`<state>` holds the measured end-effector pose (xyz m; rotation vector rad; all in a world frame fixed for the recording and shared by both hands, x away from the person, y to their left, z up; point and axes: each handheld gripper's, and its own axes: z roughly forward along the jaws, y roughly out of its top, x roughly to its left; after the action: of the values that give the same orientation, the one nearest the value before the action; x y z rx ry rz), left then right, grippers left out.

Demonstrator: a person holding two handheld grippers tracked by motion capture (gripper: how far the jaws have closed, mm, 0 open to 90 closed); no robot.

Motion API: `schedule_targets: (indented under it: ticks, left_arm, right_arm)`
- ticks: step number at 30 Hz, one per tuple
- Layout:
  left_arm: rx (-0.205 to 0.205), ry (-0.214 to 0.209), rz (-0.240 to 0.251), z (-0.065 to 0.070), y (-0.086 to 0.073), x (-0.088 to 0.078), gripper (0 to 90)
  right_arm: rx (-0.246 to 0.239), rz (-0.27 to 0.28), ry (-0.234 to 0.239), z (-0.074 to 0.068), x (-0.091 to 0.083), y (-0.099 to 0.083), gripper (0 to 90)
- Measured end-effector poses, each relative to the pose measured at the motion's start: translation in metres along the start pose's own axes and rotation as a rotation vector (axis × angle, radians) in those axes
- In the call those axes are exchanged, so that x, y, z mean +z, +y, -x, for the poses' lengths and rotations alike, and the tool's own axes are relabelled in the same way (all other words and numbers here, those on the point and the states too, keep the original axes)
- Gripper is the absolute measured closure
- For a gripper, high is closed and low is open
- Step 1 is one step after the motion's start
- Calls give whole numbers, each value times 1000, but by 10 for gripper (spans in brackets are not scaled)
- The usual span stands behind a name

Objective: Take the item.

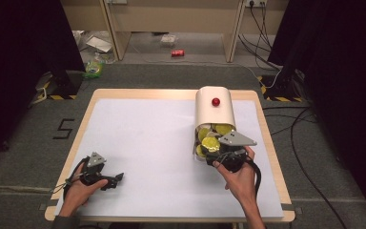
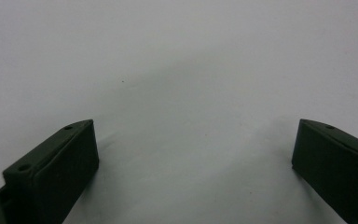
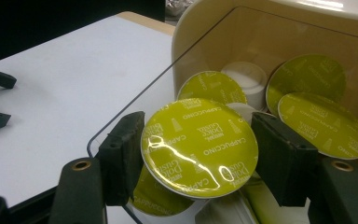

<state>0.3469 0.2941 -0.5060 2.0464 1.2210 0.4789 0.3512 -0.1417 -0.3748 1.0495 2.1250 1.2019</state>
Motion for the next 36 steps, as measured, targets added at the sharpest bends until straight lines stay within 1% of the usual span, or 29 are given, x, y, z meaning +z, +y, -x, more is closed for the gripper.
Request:
schedule_targets:
  ticks: [2,4,6,9,17,23,36]
  left_arm:
    - [1,0,0,0,0,0,0]
    - [1,0,0,0,0,0,0]
    - [0,-1,0,0,0,0,0]
    - [0,-1,0,0,0,0,0]
    - [-2,-1,1,0,0,0,0]
    - [-1,-2,2,0,0,0,0]
    - [0,-1,0,0,0,0,0]
  right_arm:
    - [-3,-4,4,0,-1,0,380]
    - [10,2,19,1,-1,0,382]
    - [15,9,18,3,-3,0,382]
    - [0,26,12,3,-8,2,383]
    - [-23,63,19,-1,-20,9,383]
    - [-23,91,23,-3,-28,12,383]
    - [-31,105,35,-9,-30,14,384]
